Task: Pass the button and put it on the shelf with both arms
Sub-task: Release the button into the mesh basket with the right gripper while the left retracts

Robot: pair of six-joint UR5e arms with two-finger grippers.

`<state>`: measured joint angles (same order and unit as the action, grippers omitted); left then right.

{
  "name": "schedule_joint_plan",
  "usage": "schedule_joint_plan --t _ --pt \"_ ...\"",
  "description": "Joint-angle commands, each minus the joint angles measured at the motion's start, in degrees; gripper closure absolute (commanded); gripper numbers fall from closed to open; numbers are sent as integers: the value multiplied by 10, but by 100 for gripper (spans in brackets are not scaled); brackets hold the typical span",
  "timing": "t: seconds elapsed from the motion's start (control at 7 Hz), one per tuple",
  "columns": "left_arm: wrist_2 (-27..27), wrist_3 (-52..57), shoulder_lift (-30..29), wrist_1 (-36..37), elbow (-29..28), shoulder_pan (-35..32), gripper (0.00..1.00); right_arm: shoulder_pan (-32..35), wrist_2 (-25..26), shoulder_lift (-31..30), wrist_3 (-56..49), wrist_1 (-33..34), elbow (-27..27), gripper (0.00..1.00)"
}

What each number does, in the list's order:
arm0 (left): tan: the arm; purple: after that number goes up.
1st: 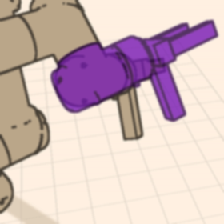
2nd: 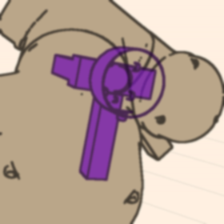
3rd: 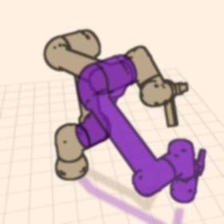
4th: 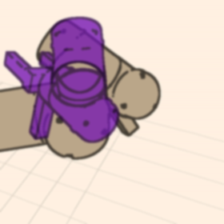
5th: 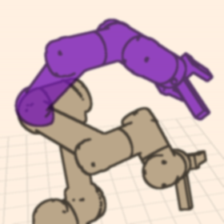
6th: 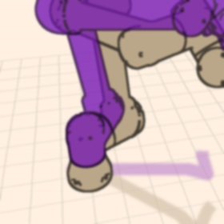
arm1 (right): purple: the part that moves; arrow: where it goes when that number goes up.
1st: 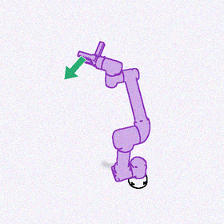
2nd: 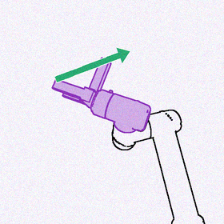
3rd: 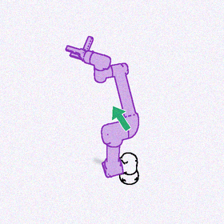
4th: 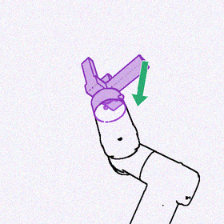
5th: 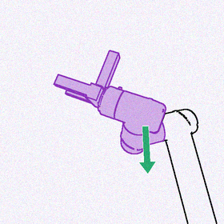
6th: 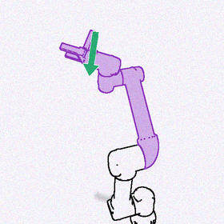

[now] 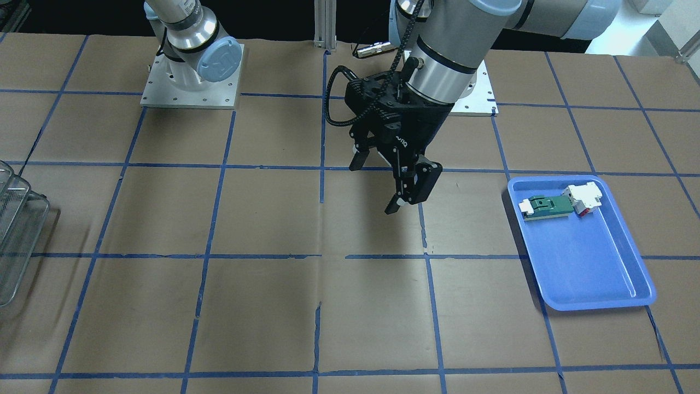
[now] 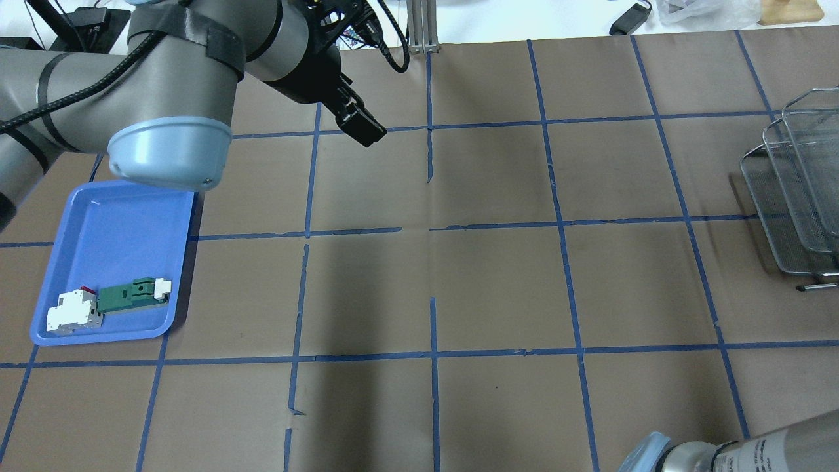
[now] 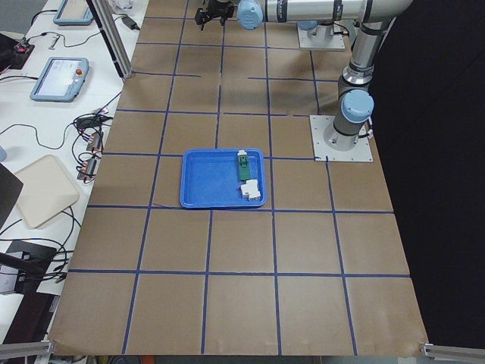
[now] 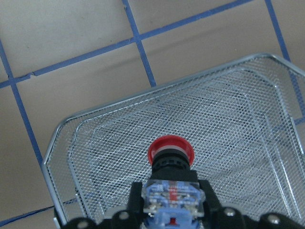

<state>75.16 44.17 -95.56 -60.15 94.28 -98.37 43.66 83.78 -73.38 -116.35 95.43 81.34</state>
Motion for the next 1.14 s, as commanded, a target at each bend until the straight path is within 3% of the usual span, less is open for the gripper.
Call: schedule_joint_plan --t 0.0,0.14,0.29,0.43,0.71,0.86,1.0 --pt "57 -161 16 1 6 8 0 -6 -2 13 2 7 1 61" --pt "67 -180 19 -17 -3 9 0 -6 -3 14 2 6 1 43" --pt "68 -182 20 -43 -15 9 0 -6 -3 26 3 9 1 35" --pt "81 -189 21 -90 -38 10 0 -6 -3 33 3 16 0 34" --pt "110 -220 18 -207 -93 14 0 -3 -4 25 23 13 0 11" --pt "125 -223 22 -224 -92 25 0 -2 -3 18 29 10 0 3" --pt "134 -252 28 -253 -89 40 0 -2 -3 11 33 9 0 2"
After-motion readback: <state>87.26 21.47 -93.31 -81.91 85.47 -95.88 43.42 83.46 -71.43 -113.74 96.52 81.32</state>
